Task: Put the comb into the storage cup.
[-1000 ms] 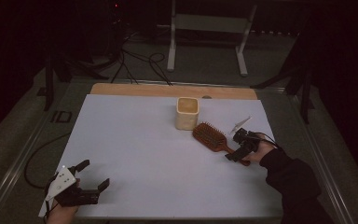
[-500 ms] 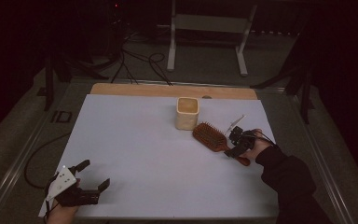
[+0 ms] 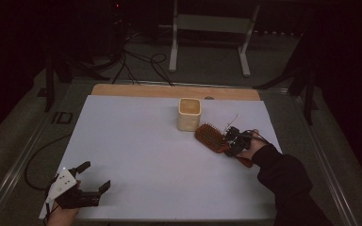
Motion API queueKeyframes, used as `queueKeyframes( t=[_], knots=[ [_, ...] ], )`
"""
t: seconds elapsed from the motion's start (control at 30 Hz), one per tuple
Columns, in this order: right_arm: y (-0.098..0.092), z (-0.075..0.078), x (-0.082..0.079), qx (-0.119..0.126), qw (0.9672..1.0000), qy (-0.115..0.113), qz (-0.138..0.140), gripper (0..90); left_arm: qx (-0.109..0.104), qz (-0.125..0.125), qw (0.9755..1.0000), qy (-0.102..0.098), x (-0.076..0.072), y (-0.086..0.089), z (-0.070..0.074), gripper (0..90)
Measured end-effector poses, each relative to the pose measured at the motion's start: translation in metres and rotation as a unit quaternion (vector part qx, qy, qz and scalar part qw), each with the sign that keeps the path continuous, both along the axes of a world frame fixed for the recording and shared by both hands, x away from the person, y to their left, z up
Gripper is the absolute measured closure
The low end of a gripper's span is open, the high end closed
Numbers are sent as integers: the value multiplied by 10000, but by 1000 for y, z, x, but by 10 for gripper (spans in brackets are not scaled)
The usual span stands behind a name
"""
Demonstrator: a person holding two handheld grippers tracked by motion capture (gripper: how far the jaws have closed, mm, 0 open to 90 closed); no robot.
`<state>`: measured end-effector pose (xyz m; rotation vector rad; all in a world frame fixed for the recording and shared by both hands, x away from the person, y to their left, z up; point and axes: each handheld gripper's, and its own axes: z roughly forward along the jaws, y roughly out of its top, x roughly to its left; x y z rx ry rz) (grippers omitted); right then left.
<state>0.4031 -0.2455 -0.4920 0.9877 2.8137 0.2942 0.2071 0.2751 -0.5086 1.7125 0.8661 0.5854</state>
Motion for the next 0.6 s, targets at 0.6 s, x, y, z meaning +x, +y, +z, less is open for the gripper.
queueKeyframes(
  t=[0.6],
  knots=[
    [-1, -1, -5, 211, 9996, 118, -148, 723, -1, -16, 10000, 31, 0, 0, -1, 1]
  ],
)
